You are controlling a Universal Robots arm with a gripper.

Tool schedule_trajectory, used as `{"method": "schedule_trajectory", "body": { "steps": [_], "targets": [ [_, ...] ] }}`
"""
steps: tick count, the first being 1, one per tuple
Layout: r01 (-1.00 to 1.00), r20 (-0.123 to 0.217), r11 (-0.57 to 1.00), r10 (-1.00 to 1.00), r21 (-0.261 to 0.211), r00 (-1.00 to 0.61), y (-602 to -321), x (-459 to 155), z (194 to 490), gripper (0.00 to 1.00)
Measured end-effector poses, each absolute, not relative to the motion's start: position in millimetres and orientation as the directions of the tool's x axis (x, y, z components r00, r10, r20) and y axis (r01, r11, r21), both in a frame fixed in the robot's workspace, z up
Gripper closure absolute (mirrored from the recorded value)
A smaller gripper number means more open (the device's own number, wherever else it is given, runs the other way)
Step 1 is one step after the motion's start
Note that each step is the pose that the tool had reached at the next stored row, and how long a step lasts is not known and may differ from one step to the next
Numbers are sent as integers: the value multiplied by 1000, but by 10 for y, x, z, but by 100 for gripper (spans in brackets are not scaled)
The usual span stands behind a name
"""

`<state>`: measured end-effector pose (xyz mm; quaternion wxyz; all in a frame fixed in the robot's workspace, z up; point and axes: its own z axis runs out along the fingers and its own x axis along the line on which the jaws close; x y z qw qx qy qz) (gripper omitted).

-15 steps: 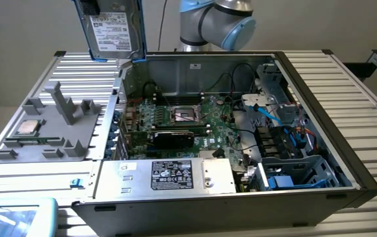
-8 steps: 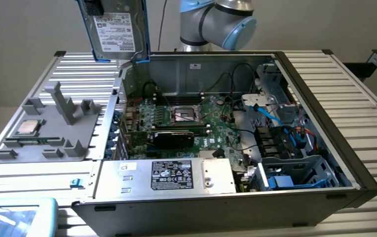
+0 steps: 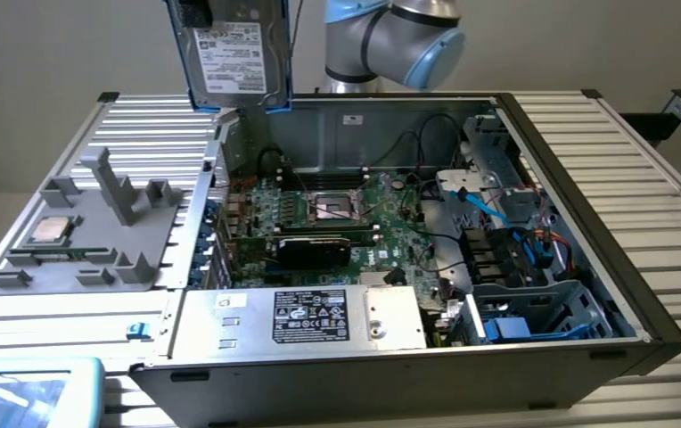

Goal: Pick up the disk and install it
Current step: 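Pick up the disk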

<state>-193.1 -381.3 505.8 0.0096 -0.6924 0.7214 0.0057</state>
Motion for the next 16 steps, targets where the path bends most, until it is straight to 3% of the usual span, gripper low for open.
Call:
{"method": "schedule_trajectory", "body": {
  "steps": [16],
  "targets": [
    [-999, -14, 41, -999, -5, -41, -4041, -1635, 5092, 63]
  ]
}}
